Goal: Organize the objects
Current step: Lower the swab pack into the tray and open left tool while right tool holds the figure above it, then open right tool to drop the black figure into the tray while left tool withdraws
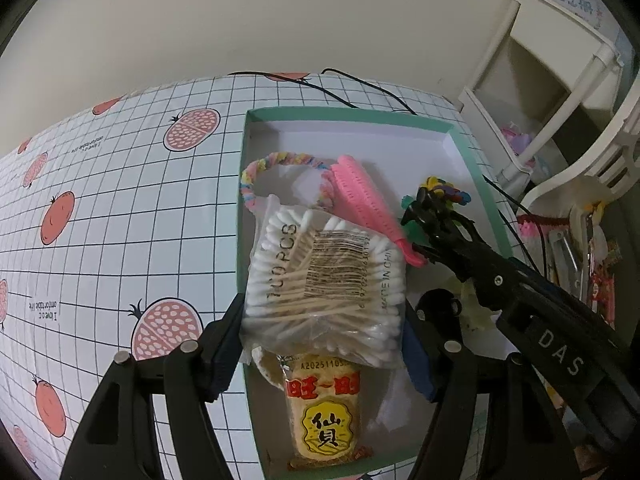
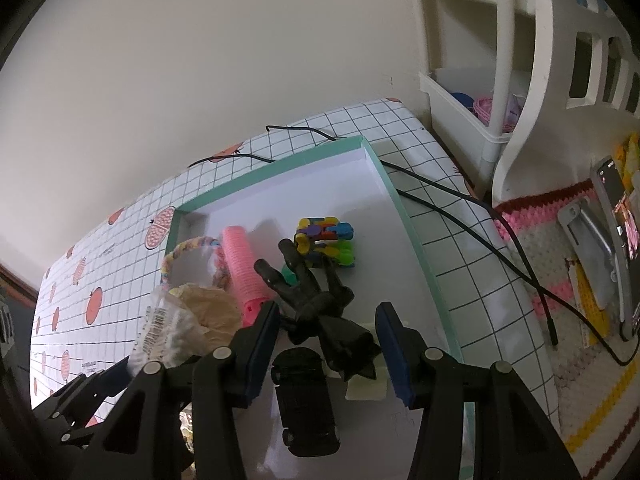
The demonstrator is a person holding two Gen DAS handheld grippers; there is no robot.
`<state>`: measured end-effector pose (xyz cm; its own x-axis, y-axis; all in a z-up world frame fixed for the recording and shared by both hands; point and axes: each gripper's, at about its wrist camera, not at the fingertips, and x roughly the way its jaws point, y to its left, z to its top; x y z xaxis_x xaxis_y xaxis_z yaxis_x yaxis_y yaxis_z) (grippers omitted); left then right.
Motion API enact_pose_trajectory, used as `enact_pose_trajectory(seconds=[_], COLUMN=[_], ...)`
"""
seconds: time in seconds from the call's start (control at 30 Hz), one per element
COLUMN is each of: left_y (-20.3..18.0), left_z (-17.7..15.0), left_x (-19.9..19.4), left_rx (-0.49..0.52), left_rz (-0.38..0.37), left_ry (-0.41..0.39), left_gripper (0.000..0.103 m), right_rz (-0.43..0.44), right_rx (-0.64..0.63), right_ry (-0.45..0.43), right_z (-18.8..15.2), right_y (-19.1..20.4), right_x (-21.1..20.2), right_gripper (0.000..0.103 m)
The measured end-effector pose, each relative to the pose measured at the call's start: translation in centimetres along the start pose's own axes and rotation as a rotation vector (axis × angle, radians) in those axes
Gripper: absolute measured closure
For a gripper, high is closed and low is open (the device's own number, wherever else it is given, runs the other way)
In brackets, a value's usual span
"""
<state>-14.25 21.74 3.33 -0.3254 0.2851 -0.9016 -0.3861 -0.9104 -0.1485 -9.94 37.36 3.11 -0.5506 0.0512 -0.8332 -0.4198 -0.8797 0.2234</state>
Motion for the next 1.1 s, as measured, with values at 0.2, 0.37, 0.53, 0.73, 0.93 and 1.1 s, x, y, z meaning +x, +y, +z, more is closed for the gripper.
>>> enact_pose_trajectory(seconds=[0.2,0.37,0.53,0.73,0.93,1.1], left_y=[-0.1,-0.3,-0.1,0.6,3.0,5.4], left_z=[0.1,0.2,0.1,0.1,0.0,-0.6], left_x=[-0.4,-1.1,-2.0,-3.2,-4.3,-4.5], left_rx=[0.002,0.017,0.016,0.003,-0.094,-0.163], left_rz=[-0.007,0.001,0.006,0.010,0.045,0.094], left_ry=[-0.007,-0.026,-0.040,-0.062,-0.097,-0.107], left_gripper=[0.026,0.025,0.025,0.025,0.025,0.025], right_rz=[0.006,0.008,0.004,-0.001,0.001,0.013], right_rx=[0.007,0.002,-0.001,-0.012,-0.048,-0.072], right_ry=[-0.006,-0.020,-0.028,-0.028,-0.020,-0.013], right_z=[0.0,0.0,0.1,0.0,-0.4,-0.8], right_y=[-0.1,0.0,0.0,0.1,0.9,1.7], right_x=[-0.2,-0.7,-1.0,-1.3,-1.2,-1.1], right_gripper=[0.050,0.050,0.050,0.050,0.049,0.039])
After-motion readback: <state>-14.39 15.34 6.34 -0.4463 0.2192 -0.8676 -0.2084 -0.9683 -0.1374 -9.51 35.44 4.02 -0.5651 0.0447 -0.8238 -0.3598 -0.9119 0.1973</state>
